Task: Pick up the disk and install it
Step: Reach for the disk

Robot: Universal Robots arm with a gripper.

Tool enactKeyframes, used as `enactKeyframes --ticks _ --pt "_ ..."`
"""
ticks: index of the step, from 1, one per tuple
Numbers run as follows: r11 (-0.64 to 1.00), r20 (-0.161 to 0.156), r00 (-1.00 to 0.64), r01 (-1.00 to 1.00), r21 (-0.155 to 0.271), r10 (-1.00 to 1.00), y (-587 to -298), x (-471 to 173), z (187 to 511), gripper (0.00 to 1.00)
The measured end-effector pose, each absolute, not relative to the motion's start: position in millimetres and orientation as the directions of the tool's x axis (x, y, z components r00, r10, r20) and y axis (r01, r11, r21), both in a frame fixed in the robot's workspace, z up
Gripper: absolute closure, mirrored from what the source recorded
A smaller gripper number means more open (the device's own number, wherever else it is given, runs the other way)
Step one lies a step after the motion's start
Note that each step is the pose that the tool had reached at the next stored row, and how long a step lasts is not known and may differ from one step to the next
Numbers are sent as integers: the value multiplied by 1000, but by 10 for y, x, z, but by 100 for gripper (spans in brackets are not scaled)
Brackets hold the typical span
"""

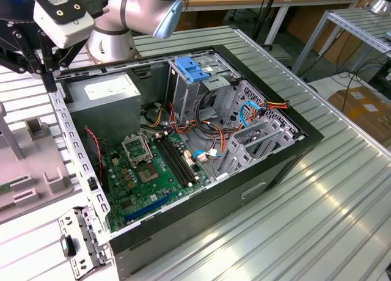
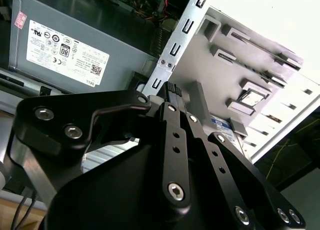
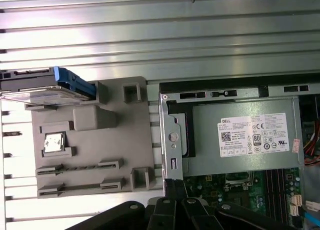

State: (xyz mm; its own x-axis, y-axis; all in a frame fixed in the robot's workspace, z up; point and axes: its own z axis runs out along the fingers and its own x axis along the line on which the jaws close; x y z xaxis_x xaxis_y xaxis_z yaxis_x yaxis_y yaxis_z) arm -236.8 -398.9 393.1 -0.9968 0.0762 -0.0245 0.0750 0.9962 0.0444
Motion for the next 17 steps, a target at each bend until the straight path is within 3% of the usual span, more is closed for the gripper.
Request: enactKeyframes --ticks 17 --pt "996 -24 -997 75 44 76 -3989 -2462 3929 89"
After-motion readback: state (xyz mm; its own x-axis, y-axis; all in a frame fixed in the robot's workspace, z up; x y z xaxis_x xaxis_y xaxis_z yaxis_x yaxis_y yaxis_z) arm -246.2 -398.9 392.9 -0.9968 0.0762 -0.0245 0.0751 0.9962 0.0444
